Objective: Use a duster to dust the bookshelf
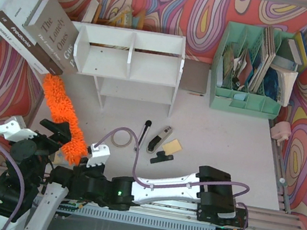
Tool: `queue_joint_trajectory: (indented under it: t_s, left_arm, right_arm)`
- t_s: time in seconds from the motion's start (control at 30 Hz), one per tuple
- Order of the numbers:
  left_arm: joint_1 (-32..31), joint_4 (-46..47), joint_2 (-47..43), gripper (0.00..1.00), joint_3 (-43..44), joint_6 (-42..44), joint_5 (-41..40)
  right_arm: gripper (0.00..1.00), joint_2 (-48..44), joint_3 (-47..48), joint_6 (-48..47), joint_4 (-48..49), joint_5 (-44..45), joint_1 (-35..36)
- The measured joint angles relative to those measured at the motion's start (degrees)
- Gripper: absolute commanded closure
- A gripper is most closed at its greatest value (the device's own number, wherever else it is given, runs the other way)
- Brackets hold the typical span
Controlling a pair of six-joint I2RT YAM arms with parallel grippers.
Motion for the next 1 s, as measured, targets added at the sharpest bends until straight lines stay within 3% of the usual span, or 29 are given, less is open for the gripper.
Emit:
queue_joint_trajectory:
  t_s: [0.3, 0.77, 1.0]
  left_arm:
    - [0.0, 0.0, 0.0, 0.02, 0.0, 0.0, 0.0]
    - [0.0, 0.0, 0.0, 0.02, 0.0, 0.0, 0.0]
    - [0.0, 0.0, 0.0, 0.02, 0.0, 0.0, 0.0]
  right_arm:
    - [1.0, 4.5, 1.2, 3.0, -8.0, -5.2, -1.4]
    - [1.0, -0.5, 0.1, -8.3, 3.5, 1.4, 0.3]
    - [1.0, 2.2, 2.4, -5.1, -1.6, 0.4, -0.3]
